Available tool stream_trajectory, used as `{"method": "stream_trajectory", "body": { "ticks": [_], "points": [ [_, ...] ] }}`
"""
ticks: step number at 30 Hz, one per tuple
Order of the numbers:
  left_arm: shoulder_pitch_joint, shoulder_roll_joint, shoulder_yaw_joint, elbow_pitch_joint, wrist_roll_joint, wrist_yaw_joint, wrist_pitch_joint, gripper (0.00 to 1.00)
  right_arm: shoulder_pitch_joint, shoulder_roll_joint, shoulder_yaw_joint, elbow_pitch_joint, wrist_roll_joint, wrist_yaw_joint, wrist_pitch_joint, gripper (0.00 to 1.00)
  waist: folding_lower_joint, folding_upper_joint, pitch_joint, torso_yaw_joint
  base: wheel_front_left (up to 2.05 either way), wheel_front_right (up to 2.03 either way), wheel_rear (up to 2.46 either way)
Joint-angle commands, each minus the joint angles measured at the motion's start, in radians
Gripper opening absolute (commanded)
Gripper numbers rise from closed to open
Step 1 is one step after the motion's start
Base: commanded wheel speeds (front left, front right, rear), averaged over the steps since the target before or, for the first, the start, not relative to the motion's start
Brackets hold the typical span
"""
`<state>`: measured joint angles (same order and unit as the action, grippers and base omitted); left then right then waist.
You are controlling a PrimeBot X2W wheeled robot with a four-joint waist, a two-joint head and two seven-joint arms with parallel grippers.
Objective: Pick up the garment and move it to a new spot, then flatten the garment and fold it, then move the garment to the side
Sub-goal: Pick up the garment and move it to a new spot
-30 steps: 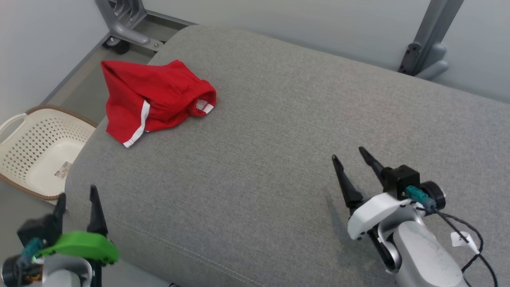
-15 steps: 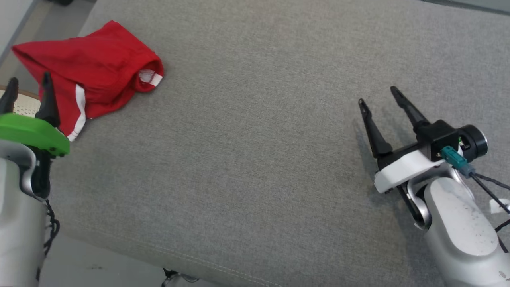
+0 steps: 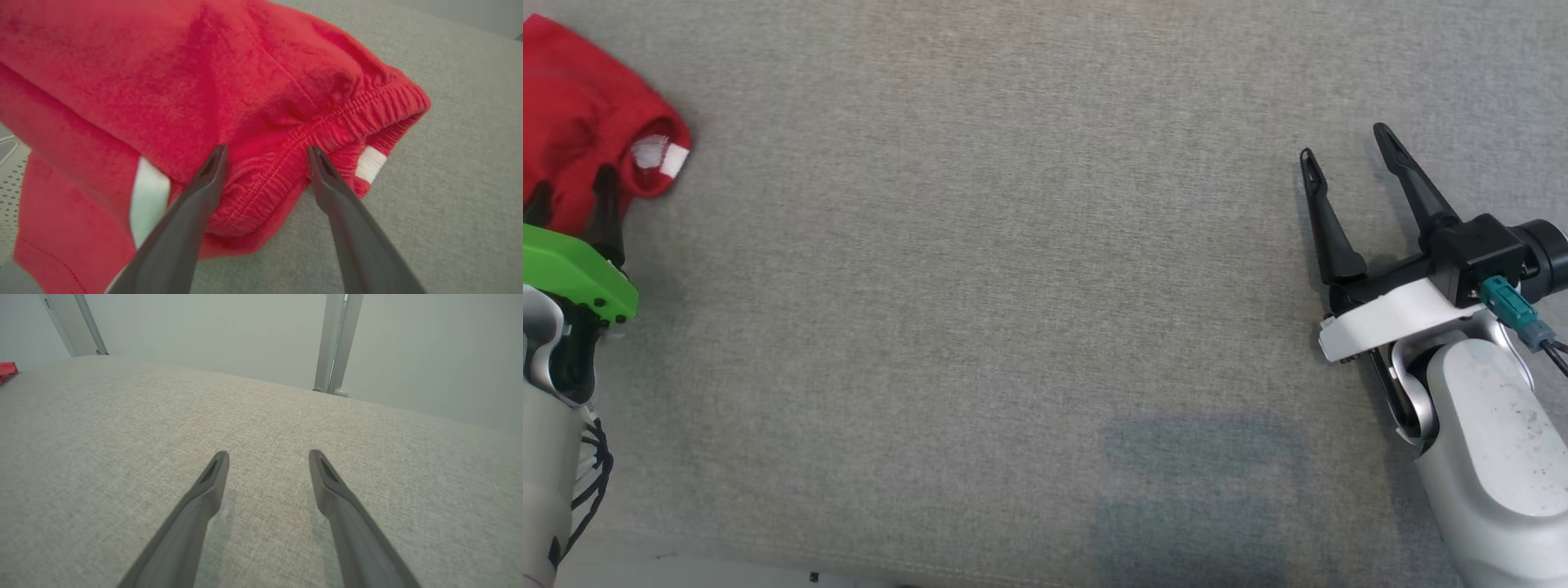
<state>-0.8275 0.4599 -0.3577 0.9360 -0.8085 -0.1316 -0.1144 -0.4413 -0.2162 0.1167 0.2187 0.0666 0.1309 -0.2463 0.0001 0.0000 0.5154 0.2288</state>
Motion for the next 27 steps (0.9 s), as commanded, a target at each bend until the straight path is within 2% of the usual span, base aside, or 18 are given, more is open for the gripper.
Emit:
{"method": "stream_trajectory", "body": {
  "ticks": [1, 2, 3, 9, 17, 24, 25, 27],
  "points": [
    [-0.030, 0.007, -0.009, 0.029, -0.015, 0.002, 0.004, 1.00, 0.007, 0.004, -0.003, -0.004, -0.005, -0.001, 0.002, 1.00, -0.0001, 0.0000, 0.036, -0.050, 0.00, 0.00, 0.00],
    [-0.036, 0.009, -0.020, 0.036, -0.022, 0.002, 0.000, 0.58, 0.008, 0.005, -0.007, -0.003, -0.006, -0.001, 0.001, 1.00, -0.0001, 0.0000, 0.036, -0.053, 0.00, 0.00, 0.00],
    [-0.043, 0.012, -0.029, 0.040, -0.027, 0.002, -0.014, 0.00, 0.008, 0.007, -0.011, -0.002, -0.004, -0.001, 0.001, 1.00, -0.0001, 0.0000, 0.035, -0.056, 0.00, 0.00, 0.00],
    [-0.070, 0.049, -0.126, -0.006, -0.038, 0.002, -0.092, 0.00, 0.020, 0.035, -0.026, 0.030, 0.009, -0.001, -0.008, 1.00, -0.0001, 0.0000, 0.001, -0.065, 0.00, 0.00, 0.00],
    [-0.117, 0.108, -0.276, -0.145, -0.063, 0.002, -0.130, 0.00, 0.023, 0.088, -0.028, 0.095, 0.034, -0.001, -0.018, 1.00, -0.0001, 0.0000, -0.069, -0.098, 0.00, 0.00, 0.00],
    [-0.182, 0.087, -0.515, -0.423, -0.102, 0.002, -0.066, 0.00, 0.046, 0.130, -0.044, 0.103, 0.058, -0.001, -0.019, 1.00, -0.0001, 0.0000, -0.142, -0.170, 0.00, 0.00, 0.00],
    [-0.182, 0.087, -0.515, -0.423, -0.102, 0.002, -0.066, 0.00, 0.046, 0.130, -0.044, 0.103, 0.058, -0.001, -0.019, 1.00, -0.0001, 0.0000, -0.142, -0.170, 0.00, 0.00, 0.00],
    [-0.196, 0.073, -0.589, -0.500, -0.125, 0.002, -0.035, 0.00, 0.053, 0.140, -0.049, 0.102, 0.065, -0.001, -0.019, 1.00, -0.0001, 0.0000, -0.158, -0.202, 0.00, 0.00, 0.00]
  ]
}}
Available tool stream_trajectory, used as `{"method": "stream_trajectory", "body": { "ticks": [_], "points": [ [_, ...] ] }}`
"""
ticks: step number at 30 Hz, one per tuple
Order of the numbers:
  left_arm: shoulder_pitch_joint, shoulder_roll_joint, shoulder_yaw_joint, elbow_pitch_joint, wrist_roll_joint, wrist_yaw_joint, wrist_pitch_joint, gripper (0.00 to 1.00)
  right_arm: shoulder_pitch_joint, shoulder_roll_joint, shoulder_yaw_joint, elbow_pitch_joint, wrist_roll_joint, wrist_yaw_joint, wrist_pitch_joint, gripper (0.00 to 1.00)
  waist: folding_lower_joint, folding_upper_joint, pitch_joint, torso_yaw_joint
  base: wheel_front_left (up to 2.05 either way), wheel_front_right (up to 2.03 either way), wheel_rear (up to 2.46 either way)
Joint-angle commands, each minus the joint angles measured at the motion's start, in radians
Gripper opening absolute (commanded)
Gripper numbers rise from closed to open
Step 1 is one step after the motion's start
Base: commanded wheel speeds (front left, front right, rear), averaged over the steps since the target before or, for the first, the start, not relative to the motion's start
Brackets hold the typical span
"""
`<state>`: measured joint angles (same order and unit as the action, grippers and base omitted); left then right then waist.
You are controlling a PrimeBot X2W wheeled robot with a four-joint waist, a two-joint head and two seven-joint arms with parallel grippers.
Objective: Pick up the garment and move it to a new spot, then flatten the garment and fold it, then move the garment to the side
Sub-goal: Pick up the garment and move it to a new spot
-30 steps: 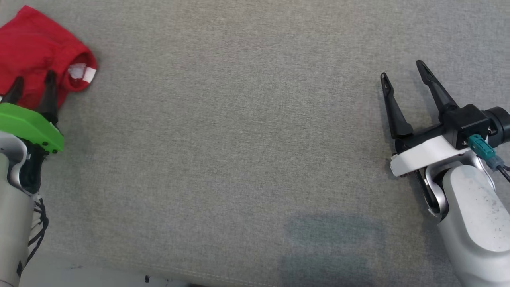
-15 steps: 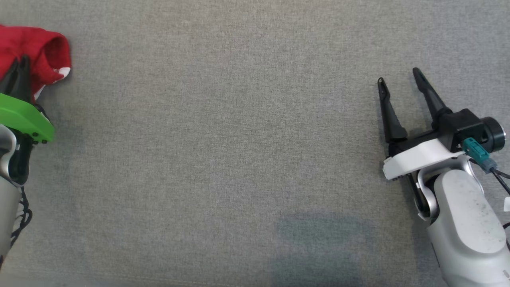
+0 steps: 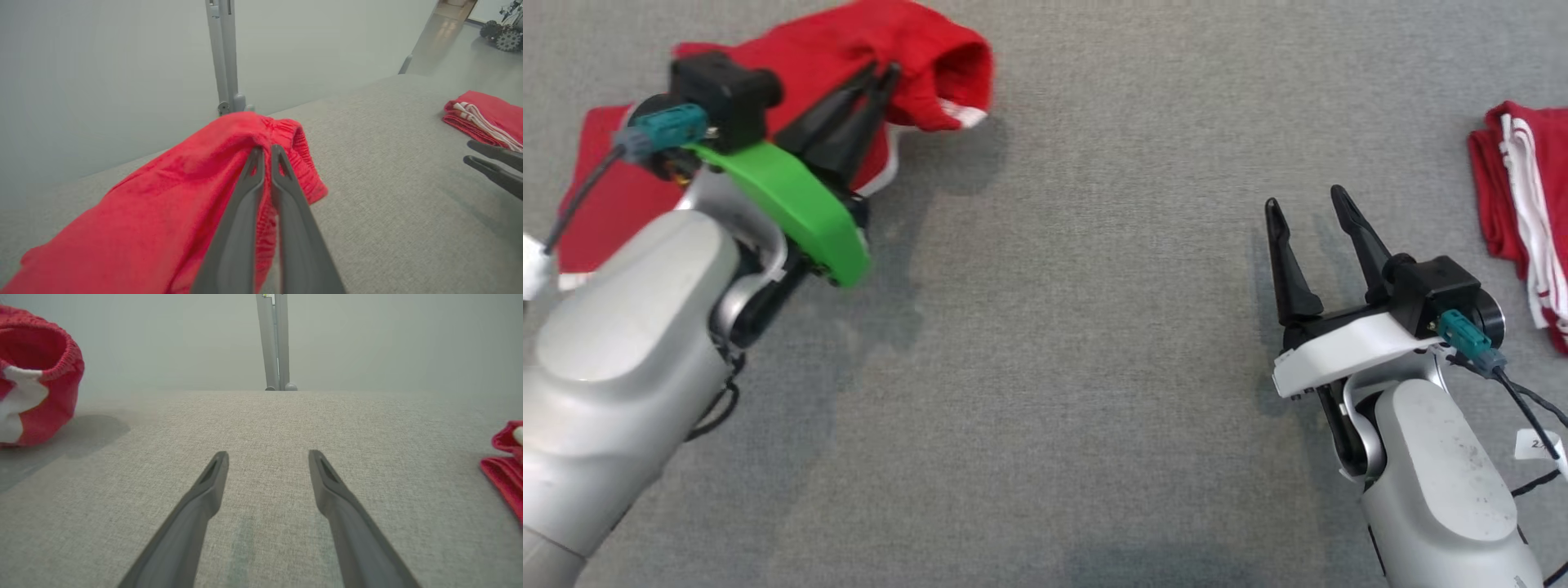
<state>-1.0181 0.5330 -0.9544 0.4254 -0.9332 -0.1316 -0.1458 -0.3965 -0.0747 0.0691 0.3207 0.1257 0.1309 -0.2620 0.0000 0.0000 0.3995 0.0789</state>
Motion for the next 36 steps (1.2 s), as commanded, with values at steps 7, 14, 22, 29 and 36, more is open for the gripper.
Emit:
{"method": "stream_trajectory", "body": {
  "ticks": [7, 14, 22, 29, 36],
  "points": [
    [-0.061, -0.127, -0.173, -0.097, -0.109, 0.002, 0.027, 0.00, 0.014, 0.018, -0.013, -0.016, 0.028, -0.001, -0.003, 1.00, 0.0000, 0.0000, -0.054, -0.180, 0.00, 0.00, 0.00],
    [-0.046, -0.300, -0.290, -0.018, -0.180, 0.002, -0.017, 0.00, 0.026, 0.023, -0.019, -0.023, 0.043, -0.001, -0.003, 1.00, 0.0000, 0.0000, -0.056, -0.287, 0.00, 0.00, 0.00],
    [0.007, -0.356, -0.319, 0.190, -0.156, 0.002, -0.095, 1.00, 0.044, 0.023, -0.013, -0.024, 0.075, -0.001, -0.003, 1.00, 0.0000, 0.0000, -0.095, -0.316, 0.00, 0.00, 0.00],
    [0.096, -0.317, -0.112, 0.317, -0.047, 0.025, -0.119, 1.00, 0.083, 0.023, -0.019, -0.029, 0.071, -0.001, -0.003, 1.00, 0.0000, 0.0000, -0.179, -0.261, 0.00, 0.00, 0.00],
    [0.354, -0.265, 0.203, 0.236, 0.119, 0.054, -0.119, 1.00, 0.135, 0.022, -0.031, -0.008, 0.050, -0.001, -0.003, 1.00, 0.0000, 0.0000, -0.269, -0.191, 0.00, 0.00, 0.00]
  ]
}}
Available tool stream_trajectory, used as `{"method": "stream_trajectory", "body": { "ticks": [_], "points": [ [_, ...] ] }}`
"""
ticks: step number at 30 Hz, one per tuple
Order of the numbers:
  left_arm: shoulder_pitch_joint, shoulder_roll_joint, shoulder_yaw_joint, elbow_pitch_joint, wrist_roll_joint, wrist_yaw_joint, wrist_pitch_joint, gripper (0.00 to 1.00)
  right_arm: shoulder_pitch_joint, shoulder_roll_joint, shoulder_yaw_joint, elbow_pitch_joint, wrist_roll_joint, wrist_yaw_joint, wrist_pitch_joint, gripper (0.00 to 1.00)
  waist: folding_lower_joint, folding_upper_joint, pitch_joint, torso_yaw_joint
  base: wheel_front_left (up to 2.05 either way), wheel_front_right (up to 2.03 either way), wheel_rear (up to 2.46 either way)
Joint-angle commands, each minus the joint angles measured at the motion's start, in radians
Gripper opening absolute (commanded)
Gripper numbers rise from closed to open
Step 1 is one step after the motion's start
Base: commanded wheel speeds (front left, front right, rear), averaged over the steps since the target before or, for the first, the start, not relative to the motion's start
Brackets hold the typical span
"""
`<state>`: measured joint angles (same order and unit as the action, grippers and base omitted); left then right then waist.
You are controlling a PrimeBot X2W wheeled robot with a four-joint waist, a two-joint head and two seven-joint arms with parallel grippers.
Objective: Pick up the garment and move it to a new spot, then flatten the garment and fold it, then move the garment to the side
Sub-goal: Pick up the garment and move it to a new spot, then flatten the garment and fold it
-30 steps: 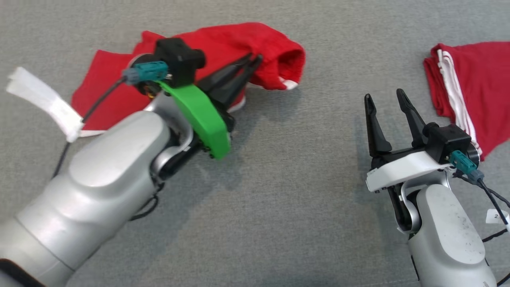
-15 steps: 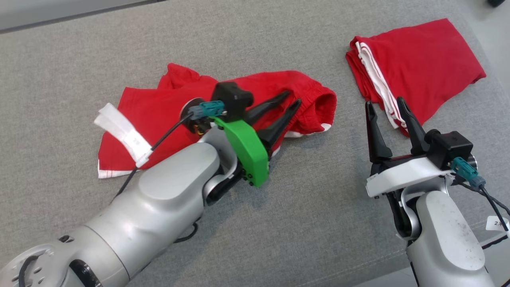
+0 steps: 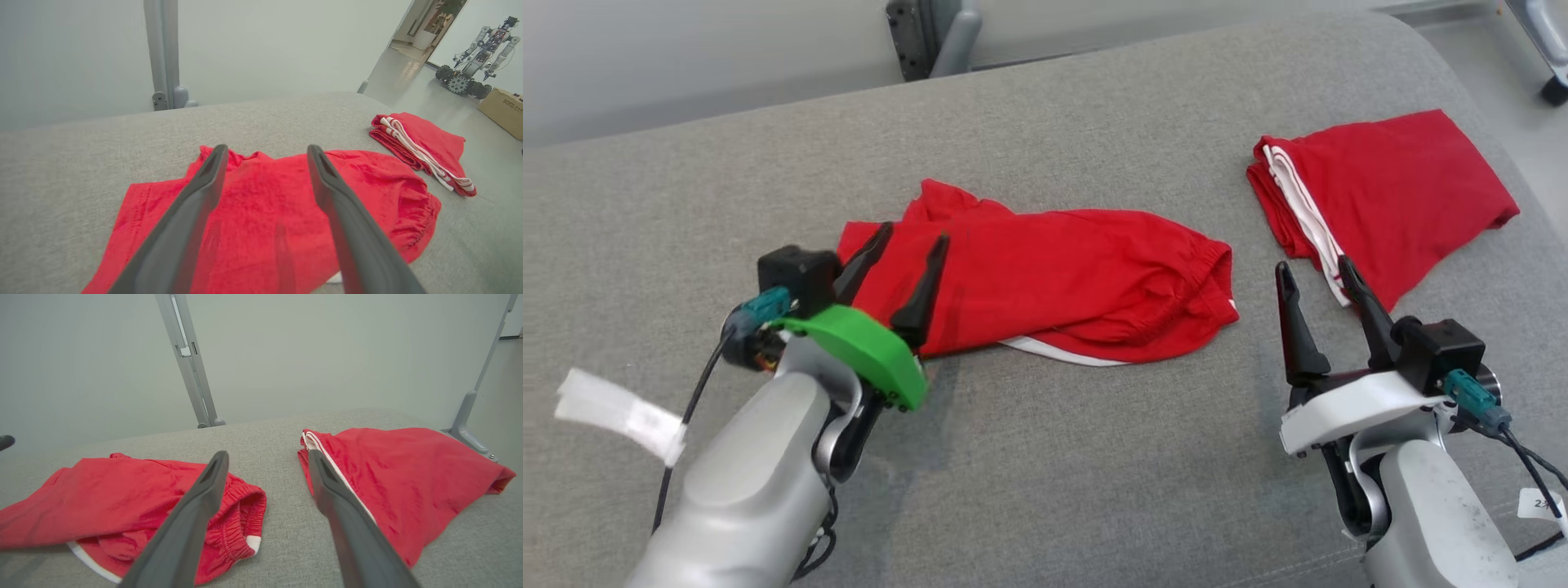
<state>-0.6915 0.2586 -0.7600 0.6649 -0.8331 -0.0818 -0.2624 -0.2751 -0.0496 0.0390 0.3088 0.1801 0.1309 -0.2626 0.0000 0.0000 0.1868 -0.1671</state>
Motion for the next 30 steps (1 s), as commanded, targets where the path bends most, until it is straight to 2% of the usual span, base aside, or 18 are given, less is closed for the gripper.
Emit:
{"method": "stream_trajectory", "body": {
  "ticks": [1, 4, 5, 7, 11, 17, 22, 30],
  "points": [
    [0.071, 0.011, 0.050, -0.015, 0.036, 0.007, -0.002, 1.00, 0.023, -0.003, -0.002, 0.007, -0.007, -0.001, -0.003, 1.00, 0.0000, 0.0000, -0.069, 0.065, 0.00, 0.00, 0.00],
    [0.186, 0.011, 0.174, -0.060, 0.104, 0.019, -0.002, 1.00, 0.050, -0.003, -0.006, 0.019, -0.016, -0.001, -0.003, 1.00, 0.0000, 0.0000, -0.101, 0.095, 0.00, 0.00, 0.00],
    [0.186, 0.011, 0.174, -0.060, 0.104, 0.019, -0.002, 1.00, 0.050, -0.003, -0.006, 0.019, -0.016, -0.001, -0.003, 1.00, 0.0000, 0.0000, -0.101, 0.095, 0.00, 0.00, 0.00],
    [0.263, 0.004, 0.253, -0.096, 0.153, 0.012, -0.002, 1.00, 0.070, -0.003, -0.009, 0.026, -0.019, -0.001, -0.003, 1.00, 0.0000, 0.0000, -0.122, 0.114, 0.00, 0.00, 0.00],
    [0.415, -0.020, 0.409, -0.177, 0.257, 0.011, -0.002, 1.00, 0.107, -0.003, -0.015, 0.034, -0.024, -0.001, -0.003, 1.00, 0.0000, 0.0000, -0.161, 0.149, 0.00, 0.00, 0.00],
    [0.588, -0.077, 0.593, -0.264, 0.388, 0.000, -0.002, 1.00, 0.140, -0.003, -0.012, 0.043, -0.026, -0.001, -0.003, 1.00, 0.0000, 0.0000, -0.192, 0.176, 0.00, 0.00, 0.00],
    [0.689, -0.136, 0.705, -0.325, 0.470, -0.019, -0.002, 1.00, 0.164, -0.003, -0.001, 0.053, -0.021, -0.001, -0.003, 1.00, 0.0000, 0.0000, -0.211, 0.183, 0.00, 0.00, 0.00],
    [0.761, -0.189, 0.773, -0.347, 0.554, -0.042, -0.002, 1.00, 0.192, -0.003, 0.011, 0.074, -0.010, -0.001, -0.003, 1.00, 0.0000, 0.0000, -0.226, 0.179, 0.00, 0.00, 0.00]
  ]
}}
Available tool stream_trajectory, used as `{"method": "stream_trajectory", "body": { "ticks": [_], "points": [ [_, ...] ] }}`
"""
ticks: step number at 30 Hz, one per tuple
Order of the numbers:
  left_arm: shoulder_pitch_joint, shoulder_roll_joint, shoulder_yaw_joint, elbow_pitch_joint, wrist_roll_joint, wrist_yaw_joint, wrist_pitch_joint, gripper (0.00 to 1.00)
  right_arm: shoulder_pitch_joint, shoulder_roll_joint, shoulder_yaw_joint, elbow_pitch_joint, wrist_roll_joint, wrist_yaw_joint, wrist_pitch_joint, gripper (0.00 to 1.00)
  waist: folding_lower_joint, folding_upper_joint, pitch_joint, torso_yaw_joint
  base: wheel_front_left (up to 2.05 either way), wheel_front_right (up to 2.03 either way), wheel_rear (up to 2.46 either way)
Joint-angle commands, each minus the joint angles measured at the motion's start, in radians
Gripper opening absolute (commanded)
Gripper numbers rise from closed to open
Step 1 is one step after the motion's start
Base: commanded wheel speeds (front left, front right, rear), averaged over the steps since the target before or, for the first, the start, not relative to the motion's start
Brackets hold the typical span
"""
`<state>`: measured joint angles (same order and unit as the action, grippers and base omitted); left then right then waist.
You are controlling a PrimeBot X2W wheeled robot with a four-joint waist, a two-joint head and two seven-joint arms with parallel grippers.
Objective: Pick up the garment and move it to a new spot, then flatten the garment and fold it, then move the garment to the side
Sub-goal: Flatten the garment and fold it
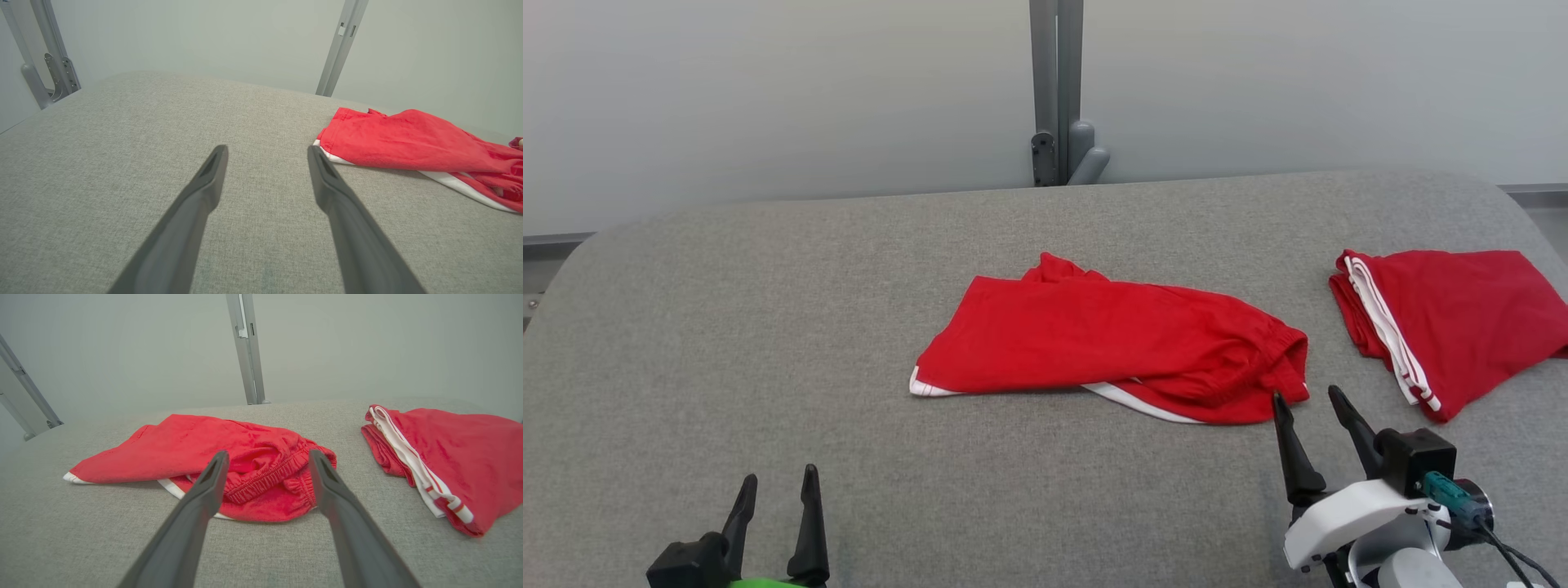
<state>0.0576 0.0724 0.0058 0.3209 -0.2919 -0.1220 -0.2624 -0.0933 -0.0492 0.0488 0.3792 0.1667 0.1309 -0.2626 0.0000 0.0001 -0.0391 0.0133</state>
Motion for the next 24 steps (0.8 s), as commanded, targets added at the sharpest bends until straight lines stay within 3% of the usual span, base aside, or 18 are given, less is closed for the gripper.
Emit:
{"method": "stream_trajectory", "body": {
  "ticks": [1, 6, 11, 18, 24],
  "points": [
    [0.013, -0.008, 0.009, 0.000, 0.013, -0.005, -0.002, 1.00, 0.010, -0.003, 0.001, 0.004, 0.004, -0.001, -0.003, 1.00, 0.0000, -0.0001, 0.000, -0.002, 0.00, 0.00, 0.00],
    [-0.006, -0.014, 0.005, 0.007, 0.014, -0.009, -0.002, 1.00, 0.003, -0.003, 0.001, 0.002, -0.002, -0.001, -0.003, 1.00, 0.0000, -0.0001, 0.012, -0.009, 0.00, 0.00, 0.00],
    [-0.040, -0.016, -0.059, 0.015, -0.028, -0.009, -0.003, 1.00, -0.009, -0.003, -0.001, -0.002, -0.015, -0.001, -0.003, 1.00, 0.0000, -0.0001, 0.051, -0.014, 0.00, 0.00, 0.00],
    [-0.197, -0.004, -0.209, 0.069, -0.112, -0.009, -0.003, 1.00, -0.068, -0.003, 0.004, -0.035, -0.023, -0.001, -0.003, 1.00, 0.0000, -0.0001, 0.201, -0.014, 0.00, 0.00, 0.00],
    [-0.330, 0.021, -0.260, 0.141, -0.161, -0.009, -0.003, 1.00, -0.123, -0.003, 0.016, -0.057, -0.030, -0.001, -0.003, 1.00, 0.0000, -0.0001, 0.289, -0.029, 0.00, 0.00, 0.00]
  ]
}}
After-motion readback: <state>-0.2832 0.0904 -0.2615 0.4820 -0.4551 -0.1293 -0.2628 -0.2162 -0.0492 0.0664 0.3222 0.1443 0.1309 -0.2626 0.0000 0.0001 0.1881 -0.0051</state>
